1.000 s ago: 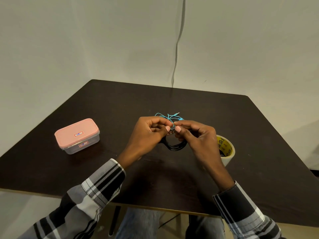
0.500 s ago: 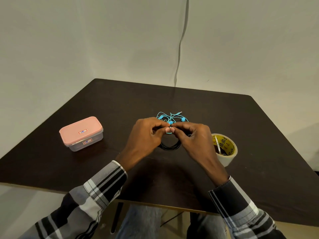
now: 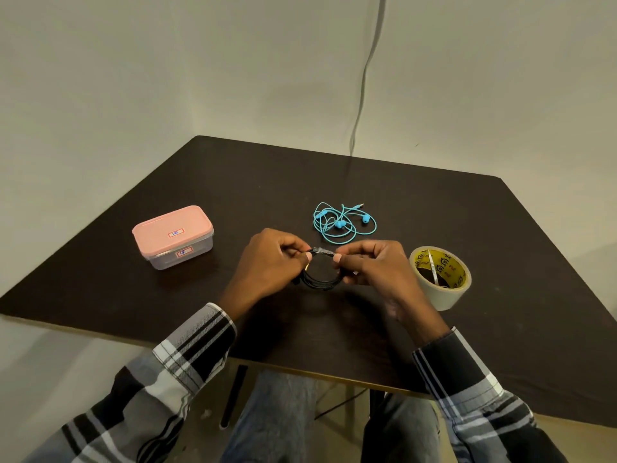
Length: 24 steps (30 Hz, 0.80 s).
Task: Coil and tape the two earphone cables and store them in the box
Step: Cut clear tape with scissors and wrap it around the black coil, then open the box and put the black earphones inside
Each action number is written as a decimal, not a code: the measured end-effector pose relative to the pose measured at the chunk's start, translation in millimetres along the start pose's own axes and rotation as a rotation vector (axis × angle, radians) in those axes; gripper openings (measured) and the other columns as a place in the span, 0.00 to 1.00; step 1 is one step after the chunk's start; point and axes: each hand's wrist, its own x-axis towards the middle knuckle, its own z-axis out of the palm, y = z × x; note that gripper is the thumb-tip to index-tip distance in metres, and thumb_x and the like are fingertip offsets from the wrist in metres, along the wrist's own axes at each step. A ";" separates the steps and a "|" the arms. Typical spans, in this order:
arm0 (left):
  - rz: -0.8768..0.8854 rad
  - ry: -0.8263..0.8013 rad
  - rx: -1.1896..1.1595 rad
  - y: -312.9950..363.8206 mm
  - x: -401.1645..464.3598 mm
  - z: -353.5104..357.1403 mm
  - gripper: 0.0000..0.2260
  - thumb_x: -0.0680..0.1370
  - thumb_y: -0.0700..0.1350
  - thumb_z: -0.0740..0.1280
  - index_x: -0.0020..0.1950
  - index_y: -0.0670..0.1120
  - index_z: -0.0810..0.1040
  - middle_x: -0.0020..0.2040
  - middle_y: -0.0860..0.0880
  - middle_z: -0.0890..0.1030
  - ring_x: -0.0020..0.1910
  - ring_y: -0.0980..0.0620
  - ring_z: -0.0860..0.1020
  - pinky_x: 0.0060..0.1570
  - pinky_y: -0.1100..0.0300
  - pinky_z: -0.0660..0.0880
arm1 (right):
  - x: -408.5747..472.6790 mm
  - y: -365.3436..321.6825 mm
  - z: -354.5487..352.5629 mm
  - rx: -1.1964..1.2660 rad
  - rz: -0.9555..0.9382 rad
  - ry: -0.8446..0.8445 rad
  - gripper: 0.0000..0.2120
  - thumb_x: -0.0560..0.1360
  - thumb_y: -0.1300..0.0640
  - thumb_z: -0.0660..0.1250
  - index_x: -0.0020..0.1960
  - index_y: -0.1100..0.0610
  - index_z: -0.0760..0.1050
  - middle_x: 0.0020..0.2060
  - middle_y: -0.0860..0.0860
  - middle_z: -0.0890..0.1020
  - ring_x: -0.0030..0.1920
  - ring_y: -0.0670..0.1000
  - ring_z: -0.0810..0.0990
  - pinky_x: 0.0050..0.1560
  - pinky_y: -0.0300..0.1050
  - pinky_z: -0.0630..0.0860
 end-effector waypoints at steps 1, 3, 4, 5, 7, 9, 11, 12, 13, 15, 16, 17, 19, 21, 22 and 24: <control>-0.011 0.005 0.038 -1.6 0.1 0.4 0.03 0.73 0.43 0.73 0.43 0.51 0.85 0.30 0.56 0.81 0.26 0.65 0.74 0.34 0.69 0.69 | 1.8 1.7 -0.2 -0.009 0.022 0.006 0.03 0.72 0.66 0.75 0.45 0.65 0.83 0.35 0.56 0.85 0.34 0.48 0.82 0.35 0.39 0.80; -0.026 0.013 0.120 -3.8 -0.2 2.7 0.02 0.72 0.45 0.72 0.42 0.52 0.85 0.32 0.56 0.82 0.30 0.64 0.77 0.36 0.68 0.70 | 5.5 8.6 0.8 -0.053 0.033 0.034 0.02 0.71 0.65 0.76 0.41 0.62 0.83 0.34 0.55 0.85 0.35 0.49 0.82 0.37 0.40 0.81; -0.025 0.012 0.161 -3.5 -0.4 4.0 0.02 0.72 0.45 0.72 0.41 0.52 0.84 0.32 0.56 0.82 0.31 0.62 0.78 0.36 0.69 0.70 | 7.8 13.4 1.4 -0.089 0.026 0.056 0.03 0.71 0.65 0.76 0.40 0.61 0.84 0.33 0.55 0.85 0.35 0.49 0.83 0.38 0.41 0.82; -0.019 0.008 0.201 -2.7 0.1 5.6 0.02 0.73 0.45 0.72 0.42 0.52 0.84 0.32 0.55 0.82 0.32 0.61 0.79 0.35 0.69 0.70 | 9.9 18.2 2.1 -0.131 0.013 0.079 0.03 0.70 0.64 0.77 0.38 0.59 0.84 0.33 0.54 0.85 0.35 0.49 0.83 0.39 0.43 0.82; -0.004 0.000 0.287 -0.4 2.7 8.7 0.03 0.73 0.46 0.70 0.43 0.51 0.84 0.34 0.54 0.83 0.35 0.58 0.80 0.38 0.66 0.72 | 13.8 27.0 2.1 -0.241 -0.028 0.124 0.05 0.70 0.60 0.77 0.36 0.55 0.84 0.31 0.52 0.85 0.33 0.48 0.82 0.41 0.48 0.82; 0.005 -0.018 0.360 -0.1 6.2 12.1 0.04 0.73 0.47 0.69 0.45 0.51 0.84 0.36 0.54 0.83 0.37 0.55 0.80 0.42 0.61 0.76 | 15.8 31.8 1.0 -0.397 -0.092 0.179 0.04 0.70 0.56 0.77 0.37 0.53 0.84 0.30 0.48 0.85 0.32 0.45 0.81 0.40 0.49 0.82; 0.013 -0.040 0.403 -1.2 7.7 15.9 0.06 0.74 0.48 0.68 0.46 0.51 0.84 0.38 0.53 0.83 0.39 0.53 0.80 0.42 0.59 0.75 | 15.1 32.1 0.6 -0.558 -0.165 0.218 0.03 0.71 0.53 0.76 0.38 0.50 0.85 0.30 0.45 0.84 0.33 0.43 0.82 0.39 0.48 0.82; 0.023 -0.044 0.420 -1.7 7.2 17.3 0.06 0.75 0.49 0.68 0.47 0.51 0.84 0.39 0.53 0.83 0.40 0.52 0.80 0.41 0.60 0.74 | 13.7 31.3 1.0 -0.622 -0.191 0.222 0.03 0.71 0.52 0.75 0.39 0.49 0.85 0.31 0.44 0.84 0.34 0.43 0.82 0.39 0.48 0.82; 0.034 -0.040 0.431 -2.8 6.5 19.5 0.07 0.76 0.49 0.68 0.48 0.51 0.85 0.40 0.53 0.82 0.40 0.53 0.79 0.40 0.60 0.72 | 12.4 30.7 1.5 -0.668 -0.205 0.213 0.03 0.72 0.52 0.74 0.40 0.49 0.85 0.32 0.43 0.84 0.35 0.43 0.82 0.40 0.48 0.82; 0.055 -0.016 0.425 -5.4 4.5 21.9 0.08 0.77 0.51 0.67 0.51 0.51 0.84 0.41 0.53 0.80 0.40 0.55 0.76 0.40 0.61 0.69 | 10.6 30.1 2.9 -0.723 -0.202 0.176 0.03 0.73 0.51 0.73 0.41 0.47 0.84 0.33 0.42 0.83 0.36 0.43 0.82 0.40 0.49 0.82; 0.060 -0.010 0.412 -6.9 3.9 22.6 0.09 0.78 0.51 0.66 0.52 0.51 0.84 0.40 0.53 0.78 0.40 0.55 0.75 0.40 0.62 0.68 | 9.8 29.7 2.9 -0.737 -0.202 0.166 0.03 0.74 0.50 0.73 0.42 0.47 0.84 0.34 0.42 0.83 0.37 0.43 0.82 0.41 0.49 0.83; 0.061 -0.008 0.400 -8.6 3.8 22.5 0.10 0.79 0.52 0.65 0.52 0.51 0.84 0.40 0.53 0.78 0.39 0.55 0.75 0.39 0.61 0.67 | 10.5 29.3 2.7 -0.744 -0.205 0.166 0.03 0.74 0.49 0.73 0.43 0.47 0.84 0.36 0.42 0.84 0.38 0.43 0.82 0.41 0.49 0.83; 0.072 0.002 0.389 -12.1 4.2 20.1 0.12 0.80 0.53 0.64 0.50 0.50 0.84 0.41 0.51 0.79 0.40 0.54 0.75 0.39 0.61 0.67 | 12.1 25.8 1.6 -0.725 -0.233 0.185 0.05 0.74 0.48 0.73 0.45 0.48 0.85 0.39 0.42 0.85 0.40 0.42 0.82 0.43 0.47 0.82; 0.092 0.028 0.384 -14.8 6.2 15.3 0.12 0.80 0.53 0.63 0.50 0.49 0.84 0.43 0.51 0.78 0.41 0.54 0.76 0.40 0.60 0.67 | 14.7 19.7 1.3 -0.682 -0.278 0.206 0.05 0.74 0.48 0.73 0.45 0.48 0.85 0.38 0.41 0.85 0.40 0.41 0.82 0.43 0.44 0.81; 0.102 0.044 0.379 -15.4 7.5 12.0 0.12 0.80 0.52 0.63 0.51 0.49 0.84 0.43 0.51 0.78 0.41 0.54 0.75 0.41 0.60 0.66 | 16.7 16.1 2.1 -0.660 -0.301 0.213 0.05 0.74 0.48 0.73 0.45 0.49 0.85 0.38 0.41 0.84 0.39 0.40 0.82 0.42 0.42 0.80; 0.125 0.077 0.363 -14.9 10.3 4.4 0.11 0.80 0.52 0.64 0.53 0.49 0.84 0.45 0.51 0.79 0.43 0.55 0.75 0.42 0.61 0.66 | 20.1 6.8 6.0 -0.617 -0.352 0.197 0.05 0.74 0.49 0.73 0.44 0.49 0.85 0.37 0.40 0.84 0.40 0.39 0.82 0.43 0.39 0.78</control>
